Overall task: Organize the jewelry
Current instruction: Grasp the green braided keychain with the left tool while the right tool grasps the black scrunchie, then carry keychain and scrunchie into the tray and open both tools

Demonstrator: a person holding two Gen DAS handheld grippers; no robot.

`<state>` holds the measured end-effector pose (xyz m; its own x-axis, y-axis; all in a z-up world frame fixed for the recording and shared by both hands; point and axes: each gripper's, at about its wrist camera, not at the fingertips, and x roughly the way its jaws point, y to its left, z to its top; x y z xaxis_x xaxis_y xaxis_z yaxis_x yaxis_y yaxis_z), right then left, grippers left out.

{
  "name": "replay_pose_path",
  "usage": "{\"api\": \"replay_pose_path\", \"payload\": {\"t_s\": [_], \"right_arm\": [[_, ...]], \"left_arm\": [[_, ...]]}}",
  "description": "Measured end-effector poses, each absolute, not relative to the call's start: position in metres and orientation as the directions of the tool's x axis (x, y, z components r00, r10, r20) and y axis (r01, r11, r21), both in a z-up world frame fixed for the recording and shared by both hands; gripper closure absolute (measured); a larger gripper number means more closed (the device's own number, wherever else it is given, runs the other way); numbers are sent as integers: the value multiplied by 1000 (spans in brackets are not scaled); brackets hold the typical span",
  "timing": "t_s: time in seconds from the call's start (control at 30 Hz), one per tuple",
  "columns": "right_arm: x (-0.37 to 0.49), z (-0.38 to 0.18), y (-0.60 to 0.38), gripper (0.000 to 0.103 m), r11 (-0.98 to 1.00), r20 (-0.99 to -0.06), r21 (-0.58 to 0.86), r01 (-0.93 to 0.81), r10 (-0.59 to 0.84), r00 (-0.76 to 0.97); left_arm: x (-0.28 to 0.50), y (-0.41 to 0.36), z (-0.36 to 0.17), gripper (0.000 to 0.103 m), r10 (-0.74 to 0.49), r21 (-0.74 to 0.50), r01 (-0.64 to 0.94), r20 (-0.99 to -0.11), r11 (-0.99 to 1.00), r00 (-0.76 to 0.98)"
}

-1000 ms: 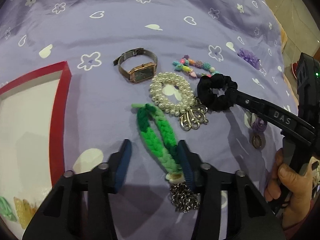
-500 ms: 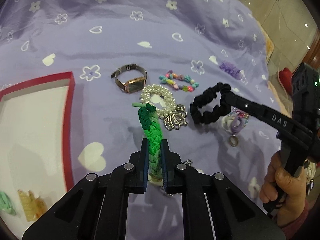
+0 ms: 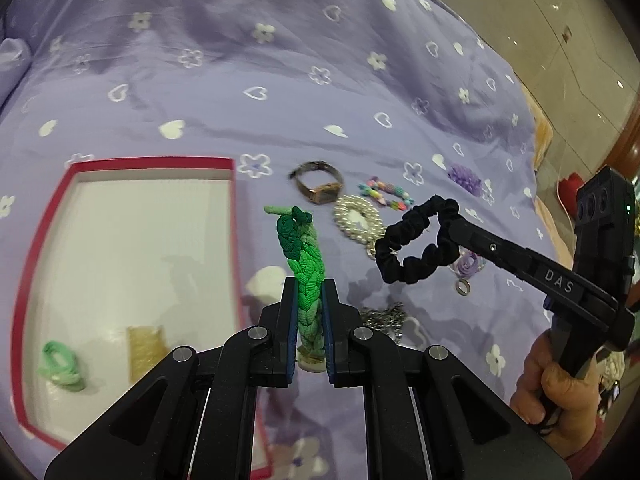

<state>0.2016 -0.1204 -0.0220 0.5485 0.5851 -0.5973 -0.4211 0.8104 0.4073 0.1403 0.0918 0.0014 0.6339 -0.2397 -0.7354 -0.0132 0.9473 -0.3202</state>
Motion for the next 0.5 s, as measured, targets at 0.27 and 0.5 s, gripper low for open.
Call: {"api": "replay_pose_path", "payload": {"t_s": [0.27, 0.5], "right_arm": [[188, -18, -89, 94, 779, -590, 410, -475, 623, 512], [180, -18, -53, 94, 744, -585, 423, -517, 660, 471]], "left_arm": [[122, 122, 4, 94, -201, -319, -64, -728, 945, 655], [110, 155, 1, 94, -153, -312, -127, -732, 942, 664]]}}
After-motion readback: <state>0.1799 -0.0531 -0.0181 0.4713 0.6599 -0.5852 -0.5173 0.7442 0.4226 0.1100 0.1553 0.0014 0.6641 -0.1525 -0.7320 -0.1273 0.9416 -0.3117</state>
